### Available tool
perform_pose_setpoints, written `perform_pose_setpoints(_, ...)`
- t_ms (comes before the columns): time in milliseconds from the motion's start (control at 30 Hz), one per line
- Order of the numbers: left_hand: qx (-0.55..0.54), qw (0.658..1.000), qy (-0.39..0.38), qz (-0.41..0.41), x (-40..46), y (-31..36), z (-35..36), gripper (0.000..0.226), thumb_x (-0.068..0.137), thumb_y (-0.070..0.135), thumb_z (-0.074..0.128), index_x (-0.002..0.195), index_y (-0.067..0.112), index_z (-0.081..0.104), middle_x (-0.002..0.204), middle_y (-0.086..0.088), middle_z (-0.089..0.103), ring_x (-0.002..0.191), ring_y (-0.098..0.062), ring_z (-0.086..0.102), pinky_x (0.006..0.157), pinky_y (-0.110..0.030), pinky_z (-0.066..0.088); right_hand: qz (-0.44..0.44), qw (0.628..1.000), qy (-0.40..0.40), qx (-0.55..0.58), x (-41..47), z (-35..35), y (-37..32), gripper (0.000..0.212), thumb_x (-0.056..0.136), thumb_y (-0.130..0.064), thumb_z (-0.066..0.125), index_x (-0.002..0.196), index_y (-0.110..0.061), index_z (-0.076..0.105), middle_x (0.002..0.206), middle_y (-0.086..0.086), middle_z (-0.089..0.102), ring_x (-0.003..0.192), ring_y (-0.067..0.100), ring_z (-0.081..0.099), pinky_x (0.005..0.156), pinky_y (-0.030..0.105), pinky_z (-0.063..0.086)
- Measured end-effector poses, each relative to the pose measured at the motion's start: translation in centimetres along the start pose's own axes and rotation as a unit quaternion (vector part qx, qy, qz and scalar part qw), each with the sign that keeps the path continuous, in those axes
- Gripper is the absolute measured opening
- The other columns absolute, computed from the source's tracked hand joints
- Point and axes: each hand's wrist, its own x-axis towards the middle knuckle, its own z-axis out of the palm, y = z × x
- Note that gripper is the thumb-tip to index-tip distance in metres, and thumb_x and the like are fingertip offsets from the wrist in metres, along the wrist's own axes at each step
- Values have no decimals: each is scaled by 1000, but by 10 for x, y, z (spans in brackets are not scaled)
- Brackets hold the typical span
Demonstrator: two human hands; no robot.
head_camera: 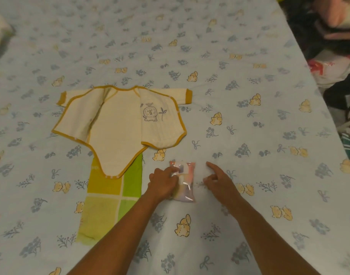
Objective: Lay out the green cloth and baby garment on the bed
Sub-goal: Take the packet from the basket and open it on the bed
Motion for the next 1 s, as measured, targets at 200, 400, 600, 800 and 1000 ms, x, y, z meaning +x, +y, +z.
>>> perform_pose_setpoints(200,-17,993,93,70,-51,59,-82,38,96,39,50,125,18,61,115,-11,67,109,-25,61,92,-31,46,-58,995,35,-76,-38,-87,-76,44,98,-34,51,139,-19,51,139,4,55,125,18,52,93,23,33)
perform_pose_setpoints(400,37,974,166,147,-145,178,-225,53,97,53,38,135,19,53,139,-8,55,126,-26,52,104,-41,41,-148,979,107,-87,-119,-214,-221,55,97,-47,48,145,-19,44,153,1,40,136,21,43,106,29,34)
perform_pose_setpoints(600,71,950,234,195,-264,288,-351,58,95,59,33,138,23,48,145,-8,49,129,-28,49,104,-44,42,-204,954,184,-120,-242,-339,-341,63,96,-55,42,148,-18,41,156,2,36,139,23,38,108,35,32)
perform_pose_setpoints(800,112,926,237,270,-374,385,-419,58,97,54,34,139,17,49,144,-9,50,128,-31,49,106,-45,41,-190,931,271,-155,-373,-407,-400,65,98,-55,36,148,-13,38,153,10,40,136,30,41,106,41,36)
perform_pose_setpoints(1000,147,882,234,382,-447,439,-417,53,99,49,36,134,14,55,140,-11,55,126,-30,51,103,-39,41,-182,897,393,-89,-482,-430,-397,58,97,-49,41,143,-15,46,149,13,45,134,32,44,105,38,36)
